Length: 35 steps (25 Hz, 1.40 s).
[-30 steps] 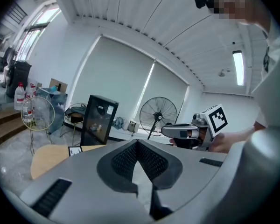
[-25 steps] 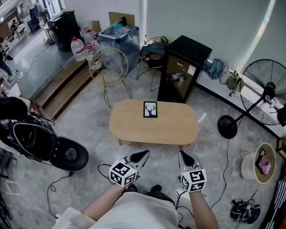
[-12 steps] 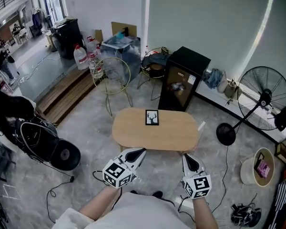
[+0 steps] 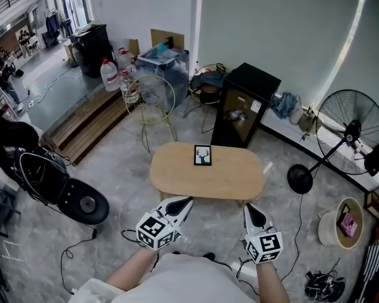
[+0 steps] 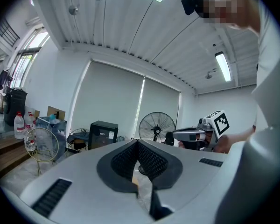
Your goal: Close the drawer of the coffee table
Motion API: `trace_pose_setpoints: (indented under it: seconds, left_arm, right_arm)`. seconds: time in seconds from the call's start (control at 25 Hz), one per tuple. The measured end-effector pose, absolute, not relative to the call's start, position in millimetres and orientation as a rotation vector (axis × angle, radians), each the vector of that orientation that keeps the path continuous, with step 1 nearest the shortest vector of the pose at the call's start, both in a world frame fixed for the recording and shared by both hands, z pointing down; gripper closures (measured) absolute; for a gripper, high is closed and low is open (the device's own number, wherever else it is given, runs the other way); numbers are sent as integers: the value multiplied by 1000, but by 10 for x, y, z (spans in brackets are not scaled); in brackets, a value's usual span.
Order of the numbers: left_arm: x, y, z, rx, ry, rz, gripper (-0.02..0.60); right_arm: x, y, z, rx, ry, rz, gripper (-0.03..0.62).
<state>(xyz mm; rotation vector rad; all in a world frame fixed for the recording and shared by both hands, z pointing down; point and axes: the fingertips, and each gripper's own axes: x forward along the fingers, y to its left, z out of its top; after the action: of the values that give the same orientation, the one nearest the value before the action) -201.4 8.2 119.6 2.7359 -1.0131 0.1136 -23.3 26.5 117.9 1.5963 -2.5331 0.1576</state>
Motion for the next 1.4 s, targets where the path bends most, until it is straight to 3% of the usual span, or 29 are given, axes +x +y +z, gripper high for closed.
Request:
trace_pose_setpoints:
  seconds: [1.4]
  left_arm:
    - [-1977,-5,1186,2744,-1002,102,575]
  right_arm:
    - [-280,208,1140,1590,-2536,134,583]
